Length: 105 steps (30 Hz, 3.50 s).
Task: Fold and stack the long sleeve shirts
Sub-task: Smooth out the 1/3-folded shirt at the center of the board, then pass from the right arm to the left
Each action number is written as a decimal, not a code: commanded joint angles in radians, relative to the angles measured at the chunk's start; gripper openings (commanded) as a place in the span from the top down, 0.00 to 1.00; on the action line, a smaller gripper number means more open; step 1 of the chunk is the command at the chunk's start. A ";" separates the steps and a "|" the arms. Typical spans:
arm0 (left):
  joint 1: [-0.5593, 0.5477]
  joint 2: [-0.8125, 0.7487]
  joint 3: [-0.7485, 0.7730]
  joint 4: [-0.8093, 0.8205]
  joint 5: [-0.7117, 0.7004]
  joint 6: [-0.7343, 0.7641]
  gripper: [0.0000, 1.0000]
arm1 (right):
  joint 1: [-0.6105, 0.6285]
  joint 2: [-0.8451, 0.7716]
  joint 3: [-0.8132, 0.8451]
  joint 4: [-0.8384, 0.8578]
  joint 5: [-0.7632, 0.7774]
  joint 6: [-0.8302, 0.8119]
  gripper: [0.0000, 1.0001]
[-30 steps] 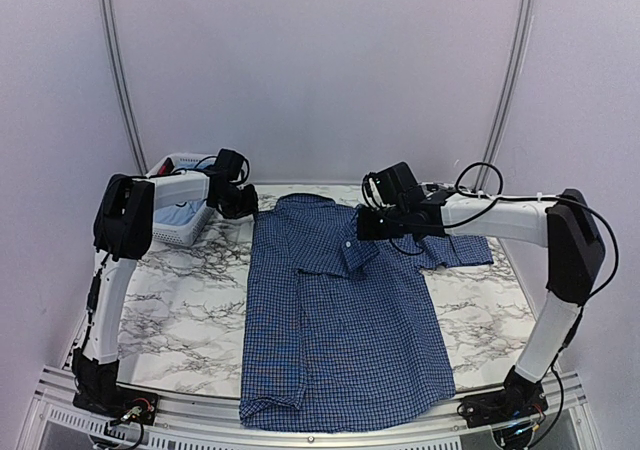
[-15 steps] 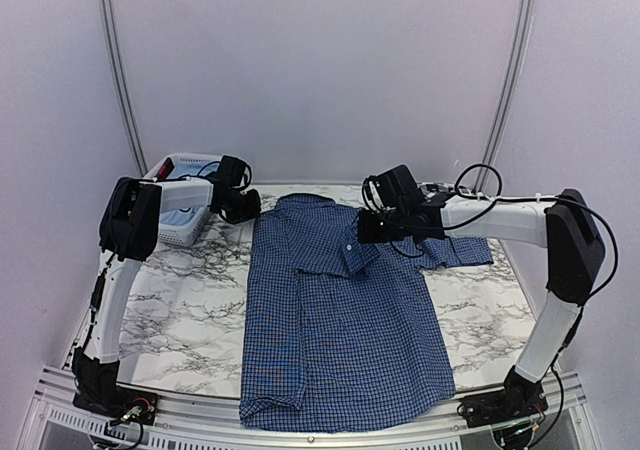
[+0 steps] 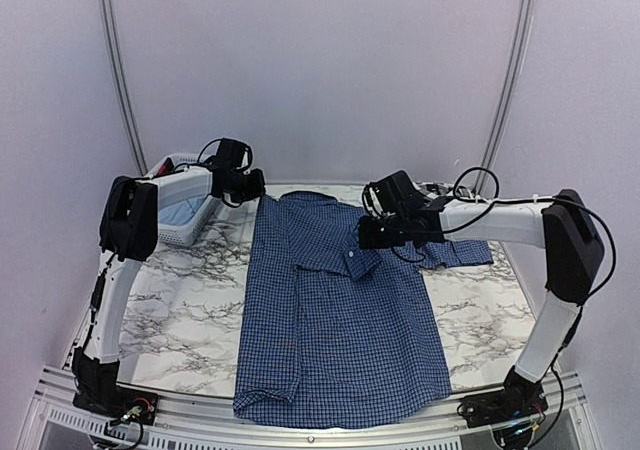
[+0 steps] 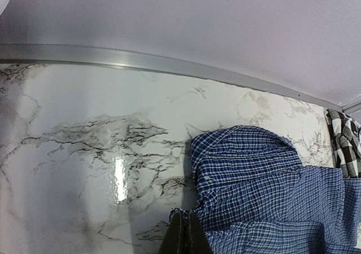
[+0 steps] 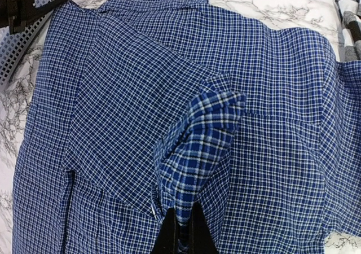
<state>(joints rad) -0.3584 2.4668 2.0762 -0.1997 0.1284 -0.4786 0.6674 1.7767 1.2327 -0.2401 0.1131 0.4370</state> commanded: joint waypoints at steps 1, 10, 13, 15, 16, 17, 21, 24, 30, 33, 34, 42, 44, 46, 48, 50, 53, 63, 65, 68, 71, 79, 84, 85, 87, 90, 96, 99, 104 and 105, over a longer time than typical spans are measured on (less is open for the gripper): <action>0.001 0.032 0.029 0.028 0.022 0.024 0.99 | 0.005 -0.003 0.006 0.009 -0.003 -0.011 1.00; 0.001 -0.057 -0.043 0.020 -0.022 0.044 0.64 | 0.004 -0.004 0.075 -0.001 -0.154 -0.098 1.00; -0.003 -0.129 -0.082 0.019 0.001 0.051 0.56 | 0.005 -0.006 0.093 0.010 -0.280 -0.123 1.00; -0.010 -0.192 -0.139 0.019 0.030 0.055 0.55 | 0.005 -0.008 0.101 0.019 -0.357 -0.128 1.00; -0.016 -0.224 -0.172 0.020 0.050 0.057 0.55 | 0.005 -0.007 0.104 0.024 -0.399 -0.131 1.00; -0.023 -0.258 -0.212 0.020 0.078 0.060 0.55 | 0.005 -0.003 0.106 0.030 -0.444 -0.134 1.00; -0.054 -0.424 -0.407 0.035 0.164 0.084 0.55 | 0.005 0.021 0.103 0.062 -0.590 -0.137 1.00; -0.060 -0.549 -0.580 0.075 0.270 0.101 0.55 | 0.006 0.035 0.097 0.076 -0.639 -0.146 1.00; -0.105 -0.714 -0.861 0.174 0.430 0.111 0.56 | 0.007 0.069 0.070 0.113 -0.710 -0.165 1.00; -0.154 -0.753 -0.929 0.188 0.429 0.124 0.56 | 0.006 0.084 0.067 0.118 -0.725 -0.180 1.00; -0.163 -0.762 -0.947 0.190 0.432 0.120 0.55 | 0.007 0.091 0.069 0.120 -0.734 -0.182 1.00; -0.180 -0.779 -1.008 0.264 0.462 0.116 0.48 | 0.007 0.132 0.101 0.128 -0.819 -0.188 1.00; -0.181 -0.765 -1.004 0.262 0.475 0.129 0.47 | 0.007 0.133 0.103 0.126 -0.822 -0.192 1.00; -0.185 -0.750 -0.998 0.260 0.489 0.137 0.46 | 0.007 0.132 0.101 0.123 -0.825 -0.195 1.00; -0.195 -0.737 -0.994 0.259 0.489 0.148 0.42 | 0.006 0.131 0.099 0.119 -0.827 -0.196 1.00; -0.200 -0.723 -0.985 0.259 0.491 0.155 0.40 | 0.007 0.131 0.099 0.116 -0.827 -0.196 1.00; -0.204 -0.701 -0.970 0.253 0.494 0.161 0.37 | 0.008 0.134 0.104 0.114 -0.841 -0.193 1.00; -0.255 -0.694 -0.976 0.277 0.496 0.138 0.39 | 0.007 0.142 0.116 0.104 -0.826 -0.193 1.00; -0.255 -0.709 -0.998 0.303 0.497 0.123 0.43 | 0.008 0.145 0.114 0.105 -0.826 -0.191 1.00; -0.257 -0.724 -1.015 0.321 0.496 0.112 0.50 | 0.007 0.145 0.114 0.102 -0.825 -0.191 1.00; -0.257 -0.736 -1.033 0.327 0.492 0.109 0.57 | 0.006 0.141 0.113 0.098 -0.821 -0.191 1.00; -0.257 -0.755 -1.052 0.352 0.501 0.096 0.69 | 0.006 0.132 0.111 0.091 -0.819 -0.195 1.00; -0.258 -0.746 -1.071 0.347 0.487 0.125 0.50 | 0.006 0.134 0.117 0.090 -0.830 -0.195 1.00; -0.256 -0.740 -1.071 0.340 0.485 0.144 0.46 | 0.007 0.131 0.117 0.088 -0.835 -0.197 1.00; -0.254 -0.709 -1.063 0.339 0.503 0.171 0.41 | 0.007 0.126 0.118 0.084 -0.848 -0.199 1.00; -0.254 -0.662 -1.049 0.346 0.524 0.190 0.40 | 0.007 0.120 0.119 0.070 -0.869 -0.205 1.00; -0.250 -0.617 -1.036 0.382 0.547 0.202 0.29 | 0.000 0.106 0.125 0.038 -0.878 -0.222 1.00; -0.247 -0.590 -1.010 0.379 0.565 0.206 0.28 | -0.001 0.101 0.125 0.041 -0.888 -0.221 1.00; -0.249 -0.564 -0.973 0.383 0.594 0.201 0.30 | -0.002 0.107 0.129 0.045 -0.895 -0.215 1.00; -0.252 -0.563 -0.970 0.384 0.602 0.198 0.31 | -0.002 0.108 0.132 0.043 -0.895 -0.215 1.00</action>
<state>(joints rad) -0.6113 1.8870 1.0653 0.1543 0.6807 -0.2928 0.6678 1.9091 1.3136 -0.1928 -0.7593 0.2325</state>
